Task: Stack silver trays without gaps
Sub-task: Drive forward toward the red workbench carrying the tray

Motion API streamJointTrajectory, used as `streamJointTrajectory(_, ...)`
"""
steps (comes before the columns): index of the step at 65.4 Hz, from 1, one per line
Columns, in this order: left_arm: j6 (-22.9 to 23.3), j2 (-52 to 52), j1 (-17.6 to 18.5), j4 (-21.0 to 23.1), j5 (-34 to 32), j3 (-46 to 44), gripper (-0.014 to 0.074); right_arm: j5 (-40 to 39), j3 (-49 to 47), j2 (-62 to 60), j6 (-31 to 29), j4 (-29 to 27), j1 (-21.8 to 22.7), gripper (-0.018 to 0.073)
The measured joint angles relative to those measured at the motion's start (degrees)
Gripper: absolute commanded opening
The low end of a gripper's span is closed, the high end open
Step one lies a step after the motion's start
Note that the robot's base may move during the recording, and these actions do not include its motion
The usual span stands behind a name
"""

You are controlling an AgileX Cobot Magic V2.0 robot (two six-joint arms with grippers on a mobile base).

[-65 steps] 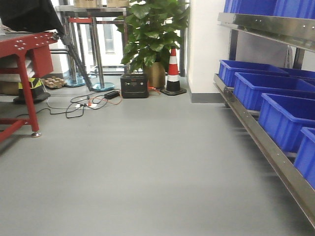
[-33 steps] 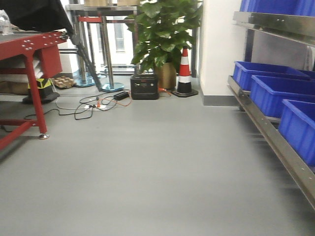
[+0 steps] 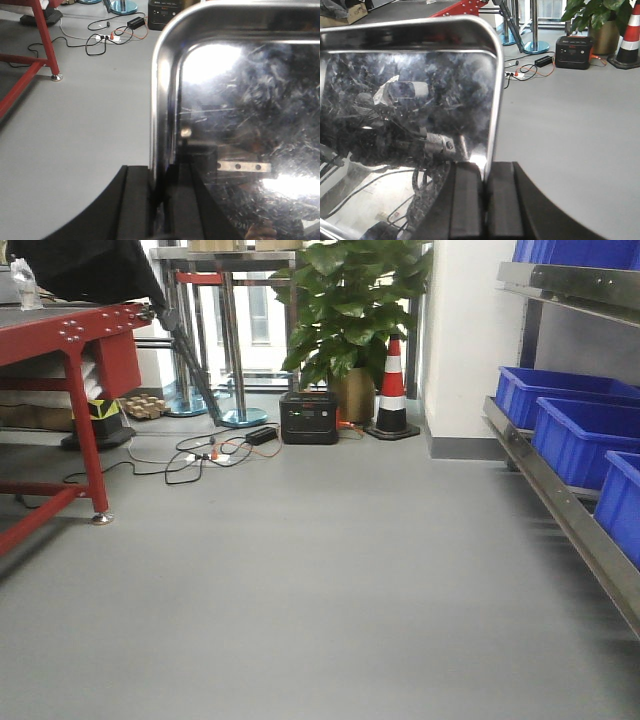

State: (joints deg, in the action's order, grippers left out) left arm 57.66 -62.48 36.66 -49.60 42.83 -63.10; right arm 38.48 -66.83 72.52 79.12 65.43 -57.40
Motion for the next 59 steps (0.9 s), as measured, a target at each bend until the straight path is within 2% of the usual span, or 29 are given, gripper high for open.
streamJointTrajectory(59,0.00,0.00,0.00,0.00,-0.43,0.00,-0.0016,0.84,0.00,0.00,0.00,1.41,0.00,-0.0075)
